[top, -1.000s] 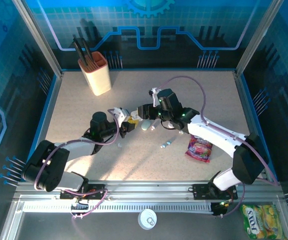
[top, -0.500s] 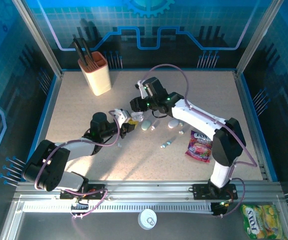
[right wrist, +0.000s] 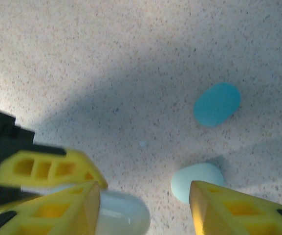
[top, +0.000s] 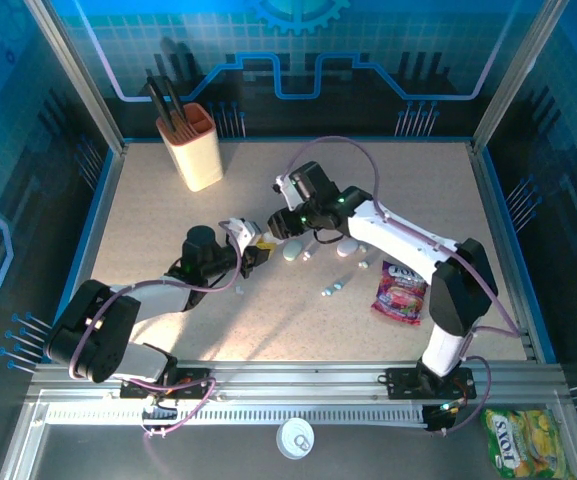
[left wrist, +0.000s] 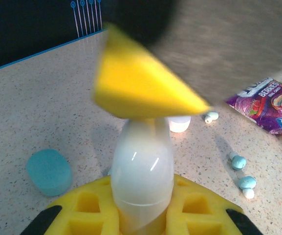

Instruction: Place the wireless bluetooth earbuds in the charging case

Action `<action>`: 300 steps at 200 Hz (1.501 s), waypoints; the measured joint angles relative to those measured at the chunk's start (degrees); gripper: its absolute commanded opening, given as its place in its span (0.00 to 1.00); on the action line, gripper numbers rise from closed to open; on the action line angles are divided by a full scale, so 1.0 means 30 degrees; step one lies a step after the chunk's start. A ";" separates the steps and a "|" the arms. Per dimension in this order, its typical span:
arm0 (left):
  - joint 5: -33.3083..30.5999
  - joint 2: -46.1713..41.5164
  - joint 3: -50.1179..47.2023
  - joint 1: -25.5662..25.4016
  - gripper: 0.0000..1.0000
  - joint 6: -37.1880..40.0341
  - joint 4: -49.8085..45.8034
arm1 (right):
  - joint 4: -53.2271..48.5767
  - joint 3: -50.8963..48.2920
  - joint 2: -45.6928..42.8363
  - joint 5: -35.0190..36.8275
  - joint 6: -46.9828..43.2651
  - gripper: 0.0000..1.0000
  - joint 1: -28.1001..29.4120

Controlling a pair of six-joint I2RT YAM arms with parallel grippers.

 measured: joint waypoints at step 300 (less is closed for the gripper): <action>0.7198 -0.2375 0.2084 0.0109 0.99 -0.0590 -0.3767 | 0.6273 -0.9224 -0.7446 -0.6958 -0.7526 0.13 -0.2710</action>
